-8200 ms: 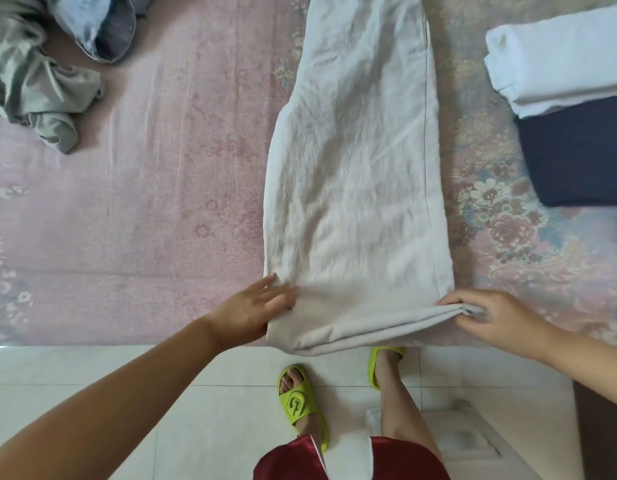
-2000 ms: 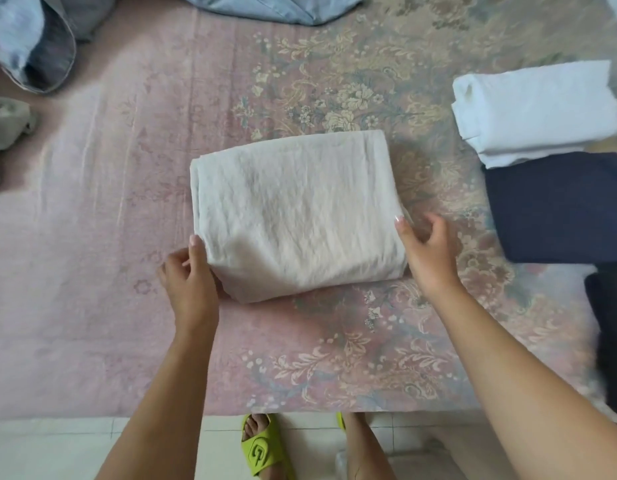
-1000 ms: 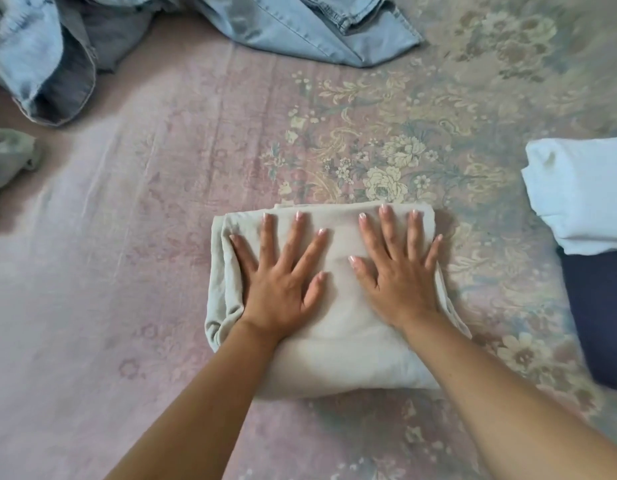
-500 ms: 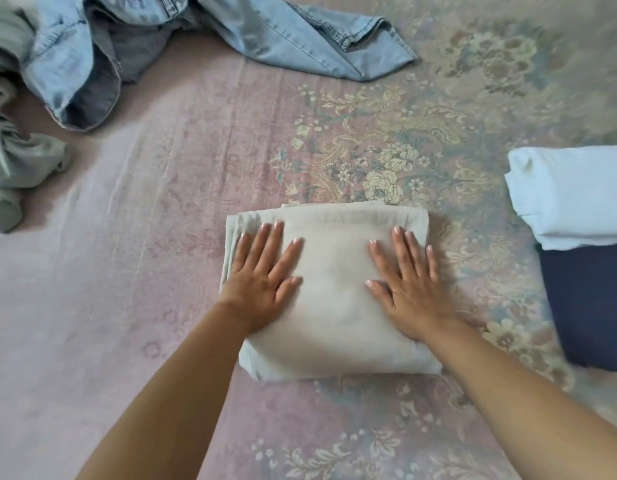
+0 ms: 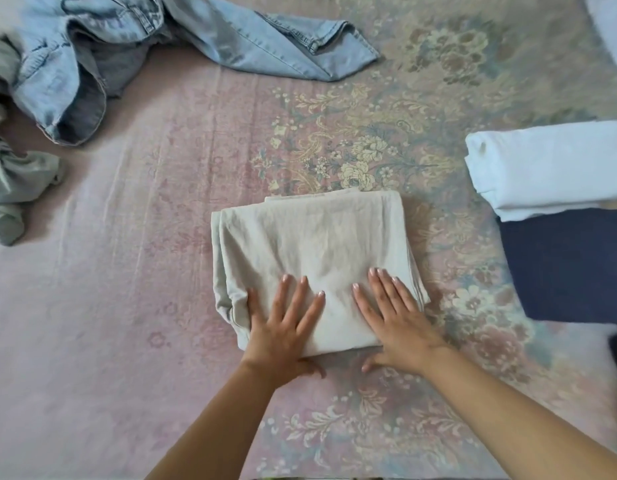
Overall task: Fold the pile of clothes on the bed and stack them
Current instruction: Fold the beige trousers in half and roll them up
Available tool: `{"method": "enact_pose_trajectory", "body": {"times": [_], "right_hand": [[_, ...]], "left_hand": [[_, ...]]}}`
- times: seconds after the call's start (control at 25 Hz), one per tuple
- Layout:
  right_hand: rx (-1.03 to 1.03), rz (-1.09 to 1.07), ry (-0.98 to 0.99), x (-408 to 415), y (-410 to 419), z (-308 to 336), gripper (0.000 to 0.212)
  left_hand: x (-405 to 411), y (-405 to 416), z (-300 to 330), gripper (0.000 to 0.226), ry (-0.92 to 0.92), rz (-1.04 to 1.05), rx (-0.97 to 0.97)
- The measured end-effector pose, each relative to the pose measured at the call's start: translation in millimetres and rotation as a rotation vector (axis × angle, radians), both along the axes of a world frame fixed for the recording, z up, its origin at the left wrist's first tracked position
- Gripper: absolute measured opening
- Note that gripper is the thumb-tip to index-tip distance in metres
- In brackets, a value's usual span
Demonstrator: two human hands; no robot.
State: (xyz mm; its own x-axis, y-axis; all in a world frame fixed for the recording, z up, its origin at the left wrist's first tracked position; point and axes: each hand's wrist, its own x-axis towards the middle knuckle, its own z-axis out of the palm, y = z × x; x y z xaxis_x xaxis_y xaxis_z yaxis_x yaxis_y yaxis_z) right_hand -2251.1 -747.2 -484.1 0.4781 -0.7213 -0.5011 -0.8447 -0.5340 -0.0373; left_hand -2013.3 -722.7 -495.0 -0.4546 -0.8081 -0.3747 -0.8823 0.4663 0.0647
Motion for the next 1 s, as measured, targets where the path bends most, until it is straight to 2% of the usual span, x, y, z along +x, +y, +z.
{"method": "enact_pose_trajectory", "body": {"times": [0.08, 0.16, 0.2, 0.28, 0.4, 0.44, 0.52, 0.72, 0.88, 1.0], "right_hand": [[-0.012, -0.043, -0.018, 4, -11, 2, 0.13], [-0.047, 0.0, 0.006, 5, -15, 1, 0.105], [-0.058, 0.009, 0.0, 4, -15, 6, 0.094], [-0.154, 0.024, -0.044, 6, -16, 16, 0.084], [0.06, -0.039, 0.031, 8, -18, 38, 0.066], [0.029, -0.05, -0.023, 8, -23, 48, 0.063], [-0.118, -0.022, -0.139, -2, -44, 74, 0.059], [-0.266, 0.003, -0.147, -72, -138, 162, 0.059], [-0.361, -0.016, -0.062, -156, -231, 225, 0.067], [-0.55, 0.017, -0.035, -217, -309, 238, 0.075]], "left_hand": [[2, -3, 0, 0.101, 0.045, -0.021, -0.089], [5, -2, -3, 0.091, 0.051, -0.045, -0.168], [5, -2, -2, 0.092, 0.045, -0.054, -0.184], [3, -6, 1, 0.097, 0.018, -0.08, -0.174], [0, -13, 25, 0.101, 0.065, -0.099, -0.138], [1, -21, 42, 0.099, 0.086, -0.105, -0.132], [-5, -47, 85, 0.097, 0.127, -0.107, -0.14], [-70, -154, 176, 0.097, 0.122, -0.184, -0.232], [-155, -260, 225, 0.092, 0.127, -0.223, -0.416], [-214, -336, 236, 0.08, 0.151, -0.226, -0.612]]}}
